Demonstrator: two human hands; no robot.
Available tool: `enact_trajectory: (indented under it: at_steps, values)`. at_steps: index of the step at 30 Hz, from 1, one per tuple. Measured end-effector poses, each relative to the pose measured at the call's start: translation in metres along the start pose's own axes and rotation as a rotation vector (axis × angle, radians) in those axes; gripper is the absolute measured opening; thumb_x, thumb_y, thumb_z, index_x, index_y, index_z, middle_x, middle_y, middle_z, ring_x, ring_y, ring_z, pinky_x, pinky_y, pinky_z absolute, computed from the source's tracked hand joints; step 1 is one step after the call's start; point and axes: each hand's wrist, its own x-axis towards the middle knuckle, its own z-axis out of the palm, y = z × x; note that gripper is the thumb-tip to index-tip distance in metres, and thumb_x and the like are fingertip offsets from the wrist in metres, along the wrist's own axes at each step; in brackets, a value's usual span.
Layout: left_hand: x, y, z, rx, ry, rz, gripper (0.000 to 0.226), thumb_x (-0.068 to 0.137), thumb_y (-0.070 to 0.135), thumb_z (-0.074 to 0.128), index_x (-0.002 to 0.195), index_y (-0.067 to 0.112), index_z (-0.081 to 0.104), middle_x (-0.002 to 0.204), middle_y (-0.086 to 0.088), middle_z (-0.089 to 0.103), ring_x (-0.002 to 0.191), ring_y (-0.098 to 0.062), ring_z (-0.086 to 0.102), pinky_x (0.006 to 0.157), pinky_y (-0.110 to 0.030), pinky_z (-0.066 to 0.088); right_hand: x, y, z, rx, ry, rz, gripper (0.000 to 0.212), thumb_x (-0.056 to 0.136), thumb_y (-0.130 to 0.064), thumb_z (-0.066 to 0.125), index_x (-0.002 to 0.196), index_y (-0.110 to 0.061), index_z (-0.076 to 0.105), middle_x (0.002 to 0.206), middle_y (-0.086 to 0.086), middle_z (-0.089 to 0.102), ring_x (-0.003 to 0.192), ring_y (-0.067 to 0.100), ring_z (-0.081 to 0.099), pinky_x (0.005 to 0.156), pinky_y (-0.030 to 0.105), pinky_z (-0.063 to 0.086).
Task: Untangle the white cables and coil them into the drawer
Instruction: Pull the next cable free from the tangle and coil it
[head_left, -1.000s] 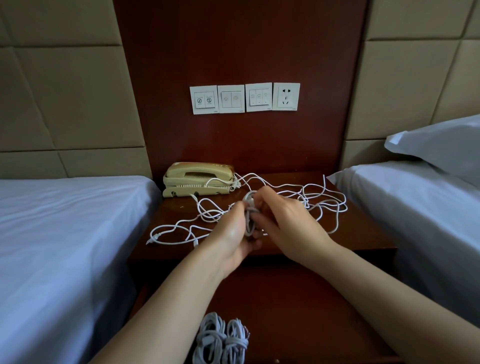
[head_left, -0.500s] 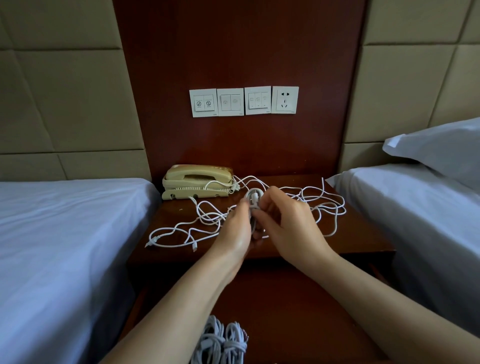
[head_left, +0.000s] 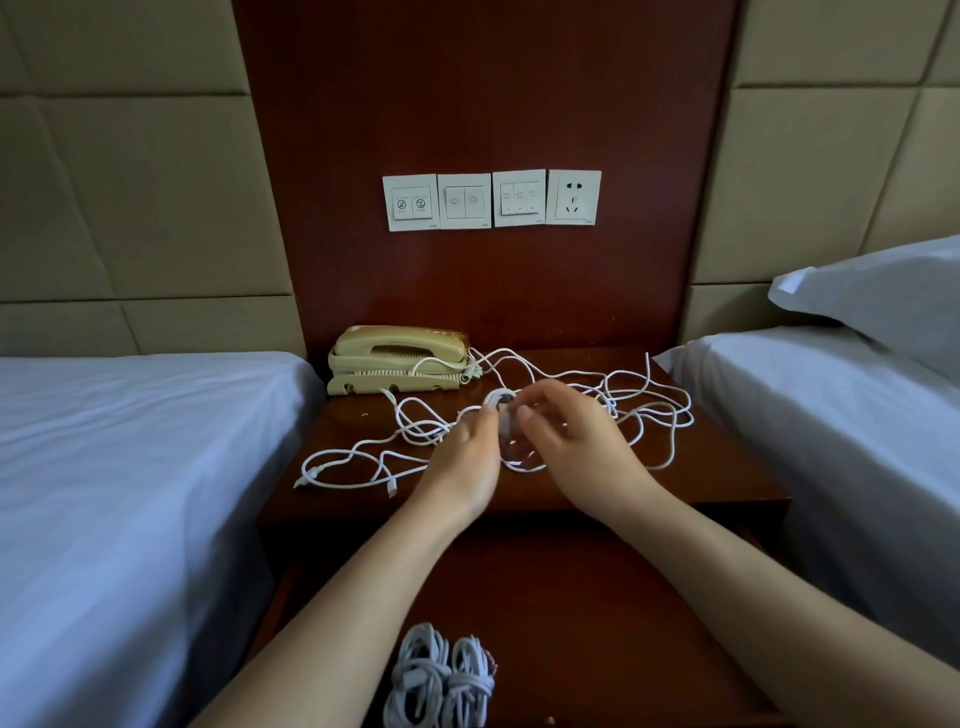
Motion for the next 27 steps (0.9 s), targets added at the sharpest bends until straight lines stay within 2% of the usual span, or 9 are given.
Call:
enact_trajectory:
  at_steps: [5, 8, 10, 13, 15, 18, 21, 25, 27]
  values:
    - [-0.004, 0.002, 0.002, -0.077, -0.001, -0.012, 0.04, 0.101, 0.028, 0.022, 0.079, 0.02, 0.055, 0.094, -0.008, 0.059, 0.092, -0.022, 0.053, 0.089, -0.044, 0.045, -0.001, 0.008, 0.0, -0.034, 0.016, 0.028, 0.014, 0.094, -0.023, 0.053, 0.088, -0.018, 0.064, 0.081, 0.001, 0.068, 0.076, 0.019, 0.067, 0.076, 0.047, 0.054]
    - [-0.007, -0.002, 0.001, -0.11, -0.044, -0.013, 0.034, 0.1, 0.023, 0.029, 0.077, 0.022, 0.054, 0.084, 0.002, 0.054, 0.083, -0.015, 0.051, 0.077, -0.033, 0.044, -0.002, 0.009, -0.002, -0.053, -0.005, 0.065, 0.019, 0.094, -0.026, 0.052, 0.089, -0.014, 0.067, 0.079, 0.001, 0.068, 0.075, 0.016, 0.066, 0.075, 0.043, 0.055]
    - [-0.011, -0.006, -0.001, -0.123, -0.133, -0.002, 0.026, 0.1, 0.024, 0.038, 0.084, 0.026, 0.058, 0.09, 0.005, 0.061, 0.085, -0.008, 0.056, 0.077, -0.029, 0.047, -0.003, 0.011, -0.003, -0.054, -0.018, 0.088, 0.022, 0.093, -0.029, 0.054, 0.082, -0.014, 0.067, 0.073, -0.002, 0.067, 0.07, 0.009, 0.064, 0.069, 0.033, 0.055]
    - [-0.014, -0.015, -0.004, -0.021, -0.191, 0.017, 0.01, 0.095, 0.028, 0.052, 0.094, 0.028, 0.062, 0.102, 0.001, 0.068, 0.097, -0.012, 0.063, 0.092, -0.036, 0.051, -0.004, 0.014, -0.006, -0.062, -0.052, 0.137, 0.028, 0.09, -0.032, 0.059, 0.068, -0.015, 0.063, 0.059, -0.006, 0.06, 0.051, -0.003, 0.056, 0.051, 0.013, 0.041]
    - [-0.016, -0.019, -0.007, 0.019, -0.189, 0.015, 0.007, 0.092, 0.026, 0.057, 0.093, 0.027, 0.064, 0.101, -0.003, 0.069, 0.097, -0.016, 0.065, 0.092, -0.038, 0.051, -0.004, 0.017, -0.007, -0.039, -0.088, 0.199, 0.028, 0.089, -0.032, 0.062, 0.077, -0.008, 0.067, 0.066, 0.001, 0.066, 0.056, 0.0, 0.062, 0.053, 0.015, 0.048]
    - [-0.017, -0.024, -0.009, 0.169, -0.195, 0.117, 0.011, 0.087, 0.019, 0.063, 0.097, 0.017, 0.067, 0.095, -0.002, 0.07, 0.091, -0.015, 0.065, 0.087, -0.034, 0.052, -0.005, 0.02, -0.006, 0.074, -0.136, 0.337, 0.027, 0.089, -0.024, 0.063, 0.092, 0.003, 0.063, 0.083, 0.014, 0.069, 0.072, 0.021, 0.07, 0.066, 0.03, 0.06]
    - [-0.02, -0.031, -0.009, 0.241, -0.213, 0.129, 0.013, 0.083, 0.017, 0.068, 0.096, 0.016, 0.067, 0.088, 0.002, 0.068, 0.086, -0.014, 0.064, 0.081, -0.03, 0.05, -0.009, 0.021, -0.005, 0.114, -0.196, 0.407, 0.024, 0.089, -0.011, 0.062, 0.101, 0.009, 0.06, 0.087, 0.017, 0.067, 0.07, 0.02, 0.066, 0.061, 0.024, 0.058]
    - [-0.023, -0.044, -0.01, 0.285, -0.228, 0.117, 0.014, 0.078, 0.023, 0.071, 0.091, 0.022, 0.068, 0.088, 0.002, 0.069, 0.085, -0.017, 0.066, 0.082, -0.037, 0.052, -0.016, 0.028, -0.008, 0.084, -0.263, 0.445, 0.02, 0.088, -0.005, 0.061, 0.104, 0.007, 0.062, 0.099, 0.022, 0.068, 0.082, 0.028, 0.067, 0.069, 0.027, 0.057]
    - [-0.026, -0.05, -0.009, 0.272, -0.25, 0.103, 0.01, 0.078, 0.019, 0.073, 0.088, 0.02, 0.07, 0.086, 0.0, 0.072, 0.084, -0.016, 0.068, 0.084, -0.039, 0.053, -0.02, 0.032, -0.007, 0.088, -0.311, 0.453, 0.021, 0.089, -0.004, 0.06, 0.105, 0.01, 0.062, 0.095, 0.022, 0.067, 0.079, 0.024, 0.066, 0.068, 0.025, 0.057]
